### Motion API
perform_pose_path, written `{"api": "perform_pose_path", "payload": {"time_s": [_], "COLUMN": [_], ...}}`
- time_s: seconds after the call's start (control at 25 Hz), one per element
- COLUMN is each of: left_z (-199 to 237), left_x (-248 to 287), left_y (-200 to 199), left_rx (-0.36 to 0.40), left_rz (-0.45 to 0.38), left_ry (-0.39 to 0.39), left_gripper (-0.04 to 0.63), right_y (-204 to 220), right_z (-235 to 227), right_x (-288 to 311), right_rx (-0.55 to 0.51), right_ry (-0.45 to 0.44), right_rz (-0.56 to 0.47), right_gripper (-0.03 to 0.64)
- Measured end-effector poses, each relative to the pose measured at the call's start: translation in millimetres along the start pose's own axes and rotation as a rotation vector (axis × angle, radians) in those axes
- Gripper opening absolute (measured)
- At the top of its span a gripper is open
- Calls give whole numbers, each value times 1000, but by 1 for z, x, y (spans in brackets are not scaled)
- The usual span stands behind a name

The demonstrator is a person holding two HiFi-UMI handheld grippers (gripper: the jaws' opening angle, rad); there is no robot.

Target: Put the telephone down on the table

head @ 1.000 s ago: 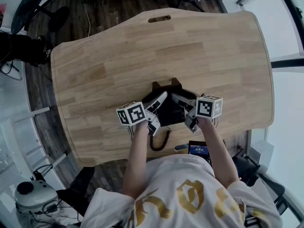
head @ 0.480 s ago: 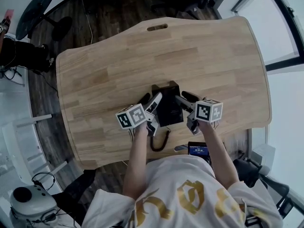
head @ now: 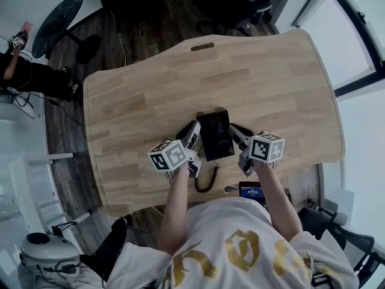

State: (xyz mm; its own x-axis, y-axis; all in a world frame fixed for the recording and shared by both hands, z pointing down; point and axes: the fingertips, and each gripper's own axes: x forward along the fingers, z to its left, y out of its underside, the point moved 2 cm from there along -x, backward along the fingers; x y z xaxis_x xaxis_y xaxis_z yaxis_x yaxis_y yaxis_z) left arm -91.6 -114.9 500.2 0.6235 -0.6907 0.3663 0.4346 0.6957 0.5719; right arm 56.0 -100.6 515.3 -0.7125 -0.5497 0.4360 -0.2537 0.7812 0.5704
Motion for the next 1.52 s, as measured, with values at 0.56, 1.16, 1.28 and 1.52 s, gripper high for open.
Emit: {"api": "perform_pose_path", "payload": {"time_s": [0.56, 1.16, 1.28, 1.52], "left_z": [-46, -86, -92, -97], "left_x": [-26, -79, -83, -89], "left_y": [4, -2, 3, 7], "left_rx": [284, 395, 405, 413], "left_rz": [-9, -155, -158, -155], "left_ry": [20, -10, -7, -1], "left_gripper": [12, 9, 9, 9], "right_y": [0, 3, 0, 2], "right_z": [35, 75, 79, 83], "right_x": [-35, -81, -91, -100], "right_rx": [-170, -194, -231, -251], "right_ry": [51, 69, 92, 118], "right_rz": [-128, -258, -269, -285], "right_gripper": [15, 12, 12, 12]}}
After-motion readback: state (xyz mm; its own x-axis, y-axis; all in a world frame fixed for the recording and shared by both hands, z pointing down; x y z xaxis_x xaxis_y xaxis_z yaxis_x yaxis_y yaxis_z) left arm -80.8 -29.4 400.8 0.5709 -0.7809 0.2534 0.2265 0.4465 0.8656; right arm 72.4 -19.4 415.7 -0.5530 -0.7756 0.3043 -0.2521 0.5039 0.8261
